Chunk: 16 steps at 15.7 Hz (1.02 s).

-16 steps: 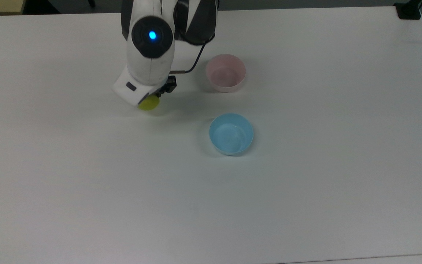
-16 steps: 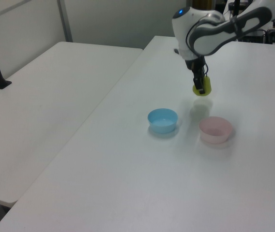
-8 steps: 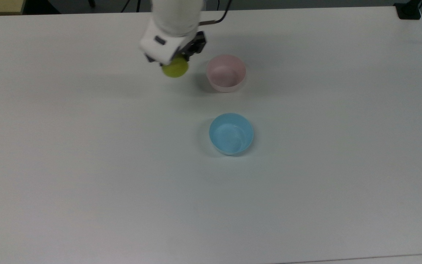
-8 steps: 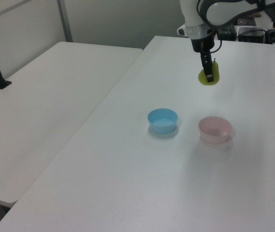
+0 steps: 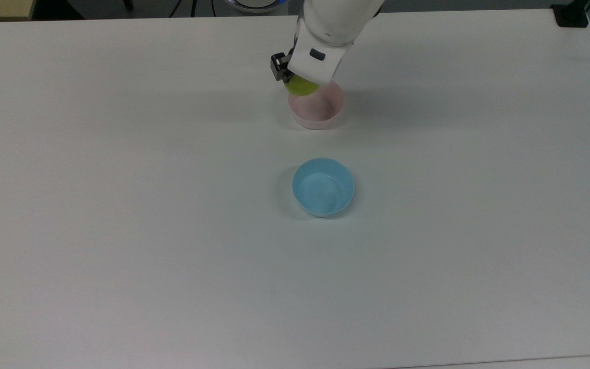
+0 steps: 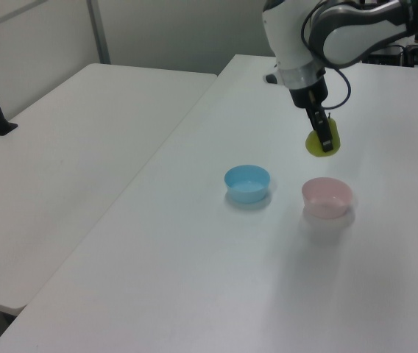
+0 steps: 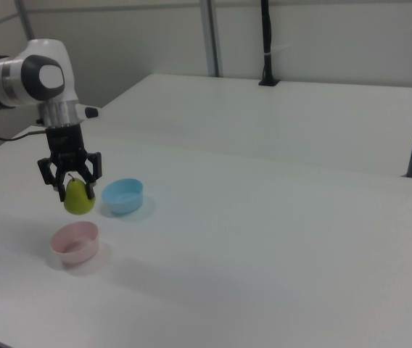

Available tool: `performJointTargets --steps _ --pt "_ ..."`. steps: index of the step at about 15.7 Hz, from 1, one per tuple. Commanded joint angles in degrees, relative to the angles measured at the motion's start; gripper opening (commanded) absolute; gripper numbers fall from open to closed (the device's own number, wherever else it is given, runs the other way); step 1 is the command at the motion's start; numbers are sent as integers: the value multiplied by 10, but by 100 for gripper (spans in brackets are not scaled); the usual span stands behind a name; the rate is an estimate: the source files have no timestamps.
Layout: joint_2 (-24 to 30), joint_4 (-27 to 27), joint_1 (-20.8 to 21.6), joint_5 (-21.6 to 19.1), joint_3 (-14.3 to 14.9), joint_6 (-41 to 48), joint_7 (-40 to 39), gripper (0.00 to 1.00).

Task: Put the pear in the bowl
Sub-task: 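Carry the held pear over the pink bowl, then lower the pear into the pink bowl and open the gripper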

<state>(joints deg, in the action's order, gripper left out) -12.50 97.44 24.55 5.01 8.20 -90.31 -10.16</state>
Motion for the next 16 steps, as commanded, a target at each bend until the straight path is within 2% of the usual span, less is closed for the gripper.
performJointTargets --steps 1,4,6,8,9,10,13,16 --pt "-23 6 23 -9 8 2 10 36" --pt "-59 8 40 -7 -2 -8 31 40" --pt "-75 8 44 -7 -3 -23 43 51" --pt "-79 8 43 -5 -3 -27 43 57" --pt "-79 8 43 -4 -3 -27 42 68" --pt "-79 9 43 -3 -3 -27 43 100" --pt "-76 8 38 -3 -4 -26 47 100" --pt "-57 4 14 -4 -22 -24 52 100"
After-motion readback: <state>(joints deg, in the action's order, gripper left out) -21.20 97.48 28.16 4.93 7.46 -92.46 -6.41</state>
